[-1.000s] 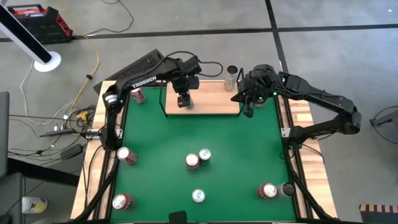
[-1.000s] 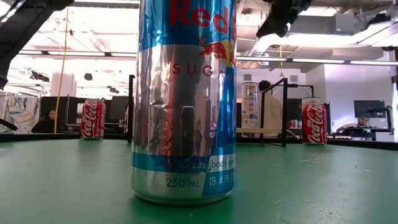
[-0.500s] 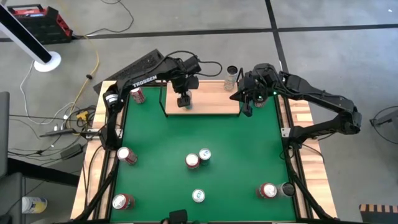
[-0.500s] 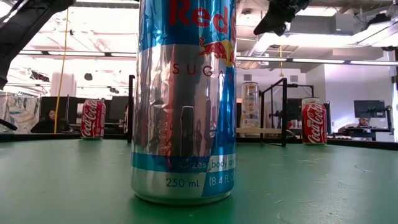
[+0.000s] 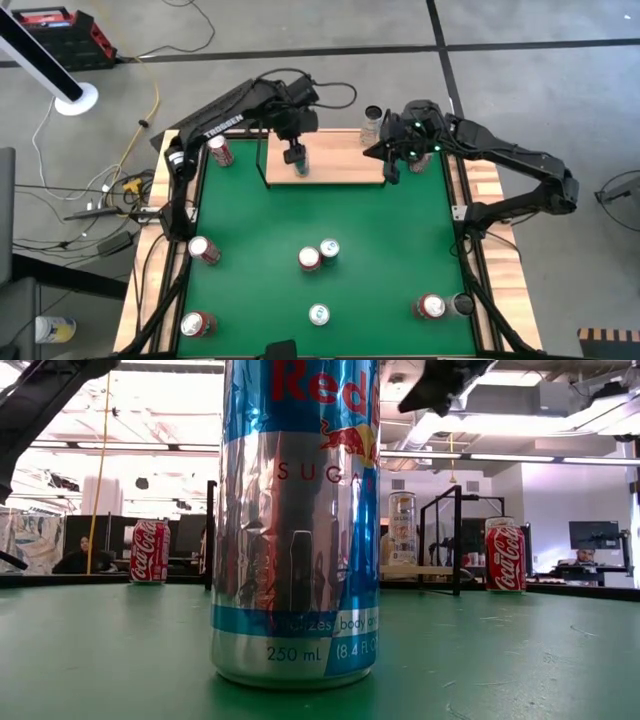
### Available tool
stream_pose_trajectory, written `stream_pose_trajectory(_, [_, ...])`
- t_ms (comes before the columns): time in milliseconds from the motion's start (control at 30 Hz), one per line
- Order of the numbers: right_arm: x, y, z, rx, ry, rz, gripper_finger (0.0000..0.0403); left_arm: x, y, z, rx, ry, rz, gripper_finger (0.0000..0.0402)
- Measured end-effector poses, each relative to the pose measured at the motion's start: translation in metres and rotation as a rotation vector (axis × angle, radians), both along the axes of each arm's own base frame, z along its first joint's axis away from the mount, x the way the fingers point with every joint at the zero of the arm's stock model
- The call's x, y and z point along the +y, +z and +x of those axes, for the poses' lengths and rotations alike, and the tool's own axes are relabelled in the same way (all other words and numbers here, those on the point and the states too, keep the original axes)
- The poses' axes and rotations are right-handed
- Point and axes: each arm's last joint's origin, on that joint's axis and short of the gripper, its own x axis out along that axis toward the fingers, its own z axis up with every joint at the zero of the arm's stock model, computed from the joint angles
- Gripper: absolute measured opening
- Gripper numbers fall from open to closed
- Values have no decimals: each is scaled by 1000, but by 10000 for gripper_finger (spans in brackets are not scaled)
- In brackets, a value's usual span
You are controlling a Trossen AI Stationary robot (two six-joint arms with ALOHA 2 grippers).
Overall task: Place canned beverage on shelf
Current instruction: Put the top blue soda can on the shelf
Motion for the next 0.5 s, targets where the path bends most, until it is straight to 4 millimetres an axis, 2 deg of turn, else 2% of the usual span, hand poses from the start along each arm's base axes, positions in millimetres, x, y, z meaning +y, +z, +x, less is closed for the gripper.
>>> stream_pose_trajectory(100, [-5,-5,20,-52,3,9,24,-5,21,-12,-81,3,-37,338])
stream_pose_trajectory(200, [-7,-15,46,-95,36,22,24,-11,41,-33,-130,31,-11,338])
stream_pose_trajectory(367, [-5,-27,92,-131,64,49,24,-23,68,-80,-230,87,59,338])
stream_pose_trajectory(500, [-8,-34,126,-112,45,91,24,-38,78,-121,-406,115,121,338])
